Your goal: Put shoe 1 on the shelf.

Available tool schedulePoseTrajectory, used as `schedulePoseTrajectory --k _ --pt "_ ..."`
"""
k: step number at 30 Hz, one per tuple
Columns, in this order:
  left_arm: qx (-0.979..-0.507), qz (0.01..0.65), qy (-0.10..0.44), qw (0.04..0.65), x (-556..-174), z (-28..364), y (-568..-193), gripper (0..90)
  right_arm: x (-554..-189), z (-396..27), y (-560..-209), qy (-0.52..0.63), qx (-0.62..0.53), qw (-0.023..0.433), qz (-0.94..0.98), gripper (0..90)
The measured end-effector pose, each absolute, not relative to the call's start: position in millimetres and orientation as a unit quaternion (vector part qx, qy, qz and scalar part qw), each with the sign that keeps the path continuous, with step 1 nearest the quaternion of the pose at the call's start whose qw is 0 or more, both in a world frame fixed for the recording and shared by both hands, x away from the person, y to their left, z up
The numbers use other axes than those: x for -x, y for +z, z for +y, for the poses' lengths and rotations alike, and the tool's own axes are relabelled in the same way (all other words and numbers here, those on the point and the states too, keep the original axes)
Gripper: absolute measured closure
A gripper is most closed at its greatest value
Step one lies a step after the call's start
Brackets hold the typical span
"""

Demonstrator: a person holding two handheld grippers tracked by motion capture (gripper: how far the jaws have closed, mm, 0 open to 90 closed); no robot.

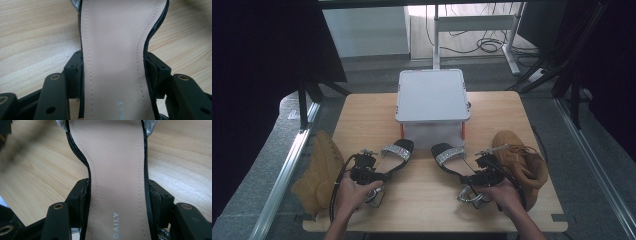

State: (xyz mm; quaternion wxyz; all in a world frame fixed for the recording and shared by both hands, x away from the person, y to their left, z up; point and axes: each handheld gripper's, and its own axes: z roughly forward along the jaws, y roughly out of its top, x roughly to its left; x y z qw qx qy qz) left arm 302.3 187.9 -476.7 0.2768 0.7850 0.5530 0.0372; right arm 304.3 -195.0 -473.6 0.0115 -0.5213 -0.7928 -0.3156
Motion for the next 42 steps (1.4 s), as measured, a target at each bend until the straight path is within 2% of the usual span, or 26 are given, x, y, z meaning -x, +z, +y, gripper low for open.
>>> schedulePoseTrajectory --k 15,30,42 --pt "-0.785 0.551 0.035 0.281 -310 176 -476 42.0 -308 -197 -474 -0.318 0.546 -0.022 -0.775 41.9" --pt "-0.77 0.572 0.049 0.279 -337 148 -476 42.0 -331 -179 -474 -0.321 0.582 -0.037 -0.746 41.9" --pt "-0.764 0.576 0.042 0.287 -350 133 -477 42.0 -346 -183 -480 -0.322 0.603 -0.036 -0.729 41.9"
